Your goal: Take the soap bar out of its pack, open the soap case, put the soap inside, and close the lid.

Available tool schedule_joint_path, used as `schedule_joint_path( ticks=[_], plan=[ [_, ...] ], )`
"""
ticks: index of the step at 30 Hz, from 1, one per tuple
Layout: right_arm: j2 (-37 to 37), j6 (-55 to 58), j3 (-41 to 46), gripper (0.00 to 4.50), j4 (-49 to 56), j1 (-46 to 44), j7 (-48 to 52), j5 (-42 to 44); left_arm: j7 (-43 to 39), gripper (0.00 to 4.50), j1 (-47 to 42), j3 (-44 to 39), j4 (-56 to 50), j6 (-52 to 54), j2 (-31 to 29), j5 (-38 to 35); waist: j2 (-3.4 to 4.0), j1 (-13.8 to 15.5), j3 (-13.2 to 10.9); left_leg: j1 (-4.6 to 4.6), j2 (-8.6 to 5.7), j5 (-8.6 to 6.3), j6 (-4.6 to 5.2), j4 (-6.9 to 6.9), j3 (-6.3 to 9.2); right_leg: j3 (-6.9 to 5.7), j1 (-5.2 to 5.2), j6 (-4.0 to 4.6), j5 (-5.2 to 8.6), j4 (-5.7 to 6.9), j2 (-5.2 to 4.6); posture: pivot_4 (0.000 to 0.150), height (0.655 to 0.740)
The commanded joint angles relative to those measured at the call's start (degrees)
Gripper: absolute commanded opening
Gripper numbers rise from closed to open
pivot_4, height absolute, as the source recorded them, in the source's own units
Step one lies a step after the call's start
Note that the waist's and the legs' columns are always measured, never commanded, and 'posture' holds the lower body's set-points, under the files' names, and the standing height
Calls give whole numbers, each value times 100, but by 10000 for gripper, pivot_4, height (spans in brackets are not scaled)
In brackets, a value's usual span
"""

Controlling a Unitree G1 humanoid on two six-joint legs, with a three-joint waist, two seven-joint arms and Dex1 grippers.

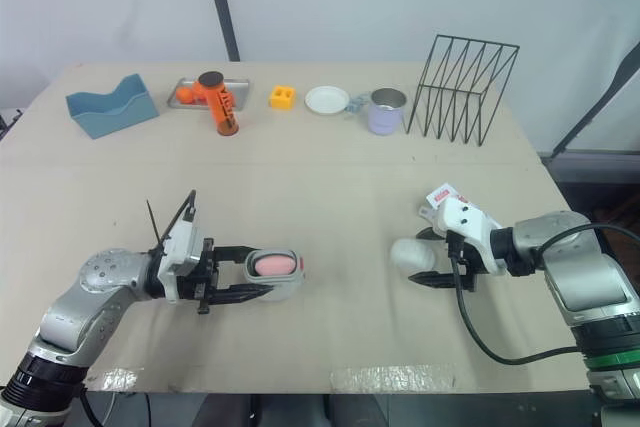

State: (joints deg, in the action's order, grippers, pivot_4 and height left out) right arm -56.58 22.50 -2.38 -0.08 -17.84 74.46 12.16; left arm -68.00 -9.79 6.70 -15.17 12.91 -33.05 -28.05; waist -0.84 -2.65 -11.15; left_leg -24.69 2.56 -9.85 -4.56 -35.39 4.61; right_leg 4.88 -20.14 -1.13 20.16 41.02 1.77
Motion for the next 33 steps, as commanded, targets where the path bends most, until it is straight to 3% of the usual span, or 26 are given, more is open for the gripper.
schedule_joint_path(
  ticks=[1, 27, 30, 33],
  plan=[
    [18, 141, 65, 44475, 225, -30, -127, 83, 0, 19671, -108, -27, -123, -23, -6, -59, 0, 0, 0, 0, 0, 0, 0, 0, 0, 0, 0, 0, 0, 0, 0, 1500, 7400],
    [53, 478, 16, 44475, 387, 124, -496, 50, 26, 19671, -91, 92, -151, -54, 37, 12, 0, 1, 0, -1, -1, 0, 0, 0, 0, 1, 0, -1, 1, 0, 0, 1500, 7400],
    [67, 460, -3, 36652, 339, 126, -531, 17, 20, 19671, -89, 96, -152, -60, 28, 14, 0, 1, 0, -1, -1, 0, 0, 0, 0, 1, 0, -2, 1, -1, 0, 1500, 7400],
    [99, 464, -18, 22277, 346, 106, -560, 17, 17, 19671, -99, 96, -141, -66, 23, 25, 0, 1, 0, -1, -1, 0, 0, 0, 0, 1, 0, -2, 1, -1, 0, 1500, 7400]
  ],
)
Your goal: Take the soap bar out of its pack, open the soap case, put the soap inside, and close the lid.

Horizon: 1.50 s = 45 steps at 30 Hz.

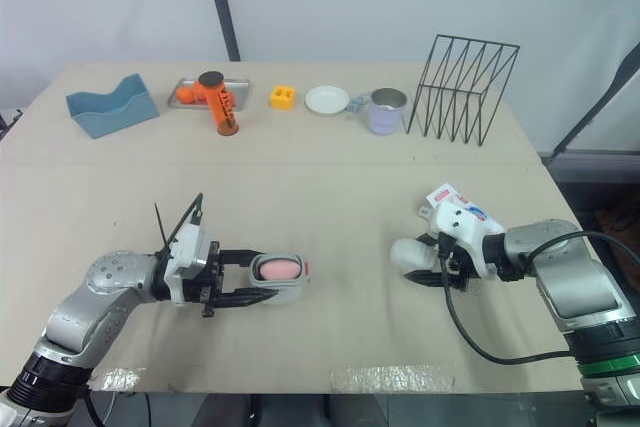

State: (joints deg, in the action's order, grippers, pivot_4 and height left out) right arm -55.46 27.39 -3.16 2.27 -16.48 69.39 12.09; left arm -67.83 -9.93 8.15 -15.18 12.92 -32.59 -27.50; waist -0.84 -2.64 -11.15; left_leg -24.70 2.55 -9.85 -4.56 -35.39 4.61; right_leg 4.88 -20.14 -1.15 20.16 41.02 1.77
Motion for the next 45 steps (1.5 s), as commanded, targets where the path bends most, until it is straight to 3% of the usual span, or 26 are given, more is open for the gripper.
schedule_joint_path(
  ticks=[1, 8, 14, 21, 27, 35, 45],
  plan=[
    [-3, -24, 53, 19204, 110, -42, -61, 22, -3, 19671, -91, -48, -136, -66, -26, -28, 0, 0, 0, 0, 0, 0, 0, 0, 0, 0, 0, 0, 0, 0, 0, 1500, 7400],
    [-18, -276, -7, 18512, 149, -204, 53, 17, -37, 19671, -154, -60, -66, -49, -49, -23, 0, -1, 0, 0, 0, 0, 0, 0, 0, 0, 0, 0, 0, 0, 0, 1500, 7400],
    [3, -83, -117, 18512, 536, -1121, 490, 388, -71, 19671, -270, -52, 92, -84, -44, -3, 5, -15, -2, 5, 4, 0, 0, 1, -6, 4, 0, 2, -1, 3, 5, 1500, 7400],
    [199, 657, -621, 18512, 1084, -2505, 976, 779, -79, 19671, -544, 41, 416, -203, 122, 80, 5, -5, -2, 1, 3, 0, 0, 1, -1, 0, -2, 3, -2, 0, 2, 1500, 7400],
    [558, 1665, -1073, 18512, 1585, -3303, 823, 1050, -24, 19671, -611, 182, 591, -330, 392, 191, 5, -1, -2, -5, 3, 0, 1, 1, 0, -2, -6, 4, -2, 0, 0, 1500, 7400],
    [890, 2606, -1451, 18512, 2189, -3589, 353, 1225, 296, 19671, -497, 230, 895, -866, 851, 522, 5, 3, -2, -7, 2, 0, 1, -1, 3, -6, -6, 4, -2, 0, -2, 1500, 7400],
    [867, 2808, -1684, 18512, 2485, -3566, 208, 1311, 334, 19671, -397, 215, 1037, -994, 996, 540, 5, 2, -2, -7, 2, -1, 1, -1, 3, -6, -8, 5, -3, 1, -2, 1500, 7400]
  ],
)
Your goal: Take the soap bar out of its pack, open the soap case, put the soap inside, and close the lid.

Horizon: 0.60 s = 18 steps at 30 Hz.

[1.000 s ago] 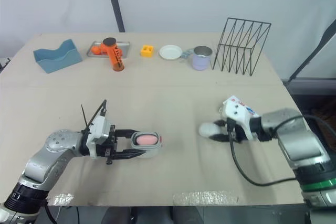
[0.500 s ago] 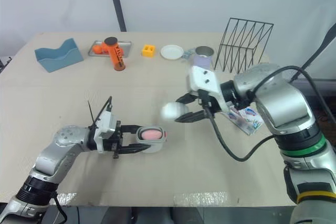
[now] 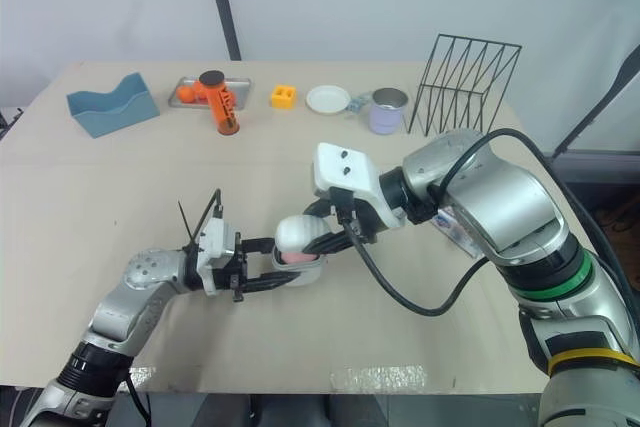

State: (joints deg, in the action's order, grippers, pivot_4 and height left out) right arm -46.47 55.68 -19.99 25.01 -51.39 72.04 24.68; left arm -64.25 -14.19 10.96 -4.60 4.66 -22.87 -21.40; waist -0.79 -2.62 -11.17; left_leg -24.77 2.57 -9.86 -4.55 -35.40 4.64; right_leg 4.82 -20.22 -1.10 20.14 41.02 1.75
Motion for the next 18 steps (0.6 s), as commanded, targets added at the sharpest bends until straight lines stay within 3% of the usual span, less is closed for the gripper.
schedule_joint_path(
  ticks=[1, 18],
  plan=[
    [-38, -52, -34, 18512, 221, -43, -54, 36, -25, 19671, 33, -64, -10, -160, 25, -74, 0, 0, 0, 0, 0, 0, 0, 0, 0, 0, 0, 0, 0, 0, 0, 1500, 7400],
    [116, -810, -419, 18512, -4, 289, -216, -354, -204, 19671, 35, 28, 118, -409, -8, 1, 0, -1, 0, -1, 0, 0, 0, 1, 1, -2, -1, 0, 0, -1, 0, 1500, 7400]
  ],
)
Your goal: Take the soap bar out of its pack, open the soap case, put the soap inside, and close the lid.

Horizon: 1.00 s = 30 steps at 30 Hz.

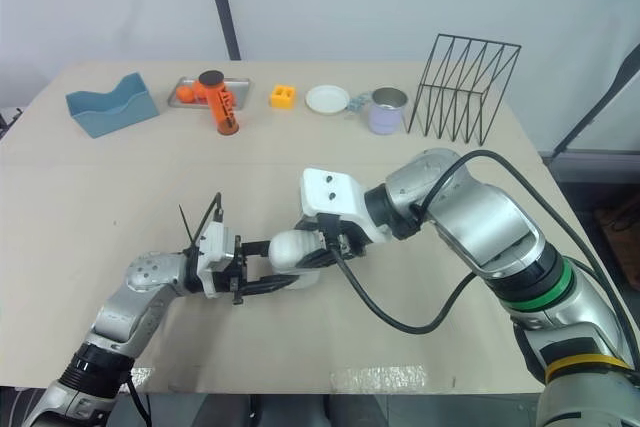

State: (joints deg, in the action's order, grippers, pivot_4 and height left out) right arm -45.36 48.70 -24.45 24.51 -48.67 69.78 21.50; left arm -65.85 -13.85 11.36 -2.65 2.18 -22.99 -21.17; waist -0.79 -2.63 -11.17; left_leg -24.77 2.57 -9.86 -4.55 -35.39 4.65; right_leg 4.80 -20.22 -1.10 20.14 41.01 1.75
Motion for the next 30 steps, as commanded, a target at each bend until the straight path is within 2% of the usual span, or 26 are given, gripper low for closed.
schedule_joint_path(
  ticks=[1, 30],
  plan=[
    [13, -104, 15, 18512, 38, 34, 14, -32, -45, 19671, 3, -7, -79, -168, 4, -16, 0, 0, 0, 0, 0, 0, 0, 0, 0, 0, 0, 0, 0, 0, 0, 1500, 7400],
    [127, -285, -219, 18512, -191, 71, 145, -372, -63, 19671, -30, -6, -106, -147, -41, -7, 0, -5, 0, 3, 2, 0, 0, 1, -1, 1, 0, 0, 0, 0, 2, 1500, 7400]
  ],
)
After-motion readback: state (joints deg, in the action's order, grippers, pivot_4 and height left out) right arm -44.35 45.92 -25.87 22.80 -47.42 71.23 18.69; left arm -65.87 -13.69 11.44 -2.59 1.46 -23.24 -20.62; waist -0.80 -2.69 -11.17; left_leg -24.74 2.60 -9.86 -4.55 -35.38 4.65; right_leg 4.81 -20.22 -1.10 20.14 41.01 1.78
